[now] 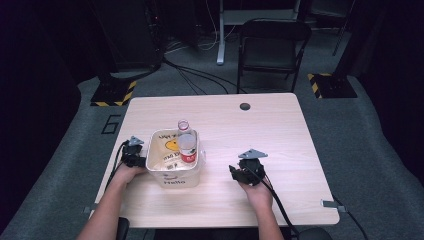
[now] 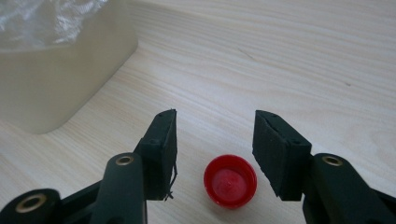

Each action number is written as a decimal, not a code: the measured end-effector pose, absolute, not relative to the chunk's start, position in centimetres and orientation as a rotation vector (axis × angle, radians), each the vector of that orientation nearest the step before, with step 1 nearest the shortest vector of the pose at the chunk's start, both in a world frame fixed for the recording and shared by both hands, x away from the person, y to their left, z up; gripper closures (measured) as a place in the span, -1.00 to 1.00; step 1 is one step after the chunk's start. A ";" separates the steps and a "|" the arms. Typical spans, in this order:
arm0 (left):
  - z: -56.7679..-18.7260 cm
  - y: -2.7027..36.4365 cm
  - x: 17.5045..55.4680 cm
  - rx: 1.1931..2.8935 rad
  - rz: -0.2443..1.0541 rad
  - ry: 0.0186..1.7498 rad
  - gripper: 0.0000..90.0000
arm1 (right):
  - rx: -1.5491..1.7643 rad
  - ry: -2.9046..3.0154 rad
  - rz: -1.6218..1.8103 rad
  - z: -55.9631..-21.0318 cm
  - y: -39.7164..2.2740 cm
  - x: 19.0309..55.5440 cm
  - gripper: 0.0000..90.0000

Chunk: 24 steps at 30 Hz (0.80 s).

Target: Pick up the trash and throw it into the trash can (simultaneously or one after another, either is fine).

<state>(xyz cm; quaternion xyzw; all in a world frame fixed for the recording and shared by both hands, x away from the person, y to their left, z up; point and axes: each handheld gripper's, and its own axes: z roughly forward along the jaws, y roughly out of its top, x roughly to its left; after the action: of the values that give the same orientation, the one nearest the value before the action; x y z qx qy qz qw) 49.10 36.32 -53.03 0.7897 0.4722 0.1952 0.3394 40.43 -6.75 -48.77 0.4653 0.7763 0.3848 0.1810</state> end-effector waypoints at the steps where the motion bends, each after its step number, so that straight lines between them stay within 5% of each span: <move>1: -53.0 36.3 49.1 2.061 0.504 1.229 -1.00 | 1.316 2.193 1.082 -49.0 -6.8 40.4 0.09; 24: -53.0 36.3 49.1 2.055 0.509 1.229 -1.00 | 1.376 2.215 1.024 -51.2 -7.7 40.4 0.17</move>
<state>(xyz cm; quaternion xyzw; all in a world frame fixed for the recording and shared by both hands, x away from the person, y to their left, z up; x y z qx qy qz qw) 49.10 36.31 -53.05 0.7894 0.4723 0.1955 0.3400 40.39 -7.71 -51.22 0.4841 0.7793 0.3604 0.1690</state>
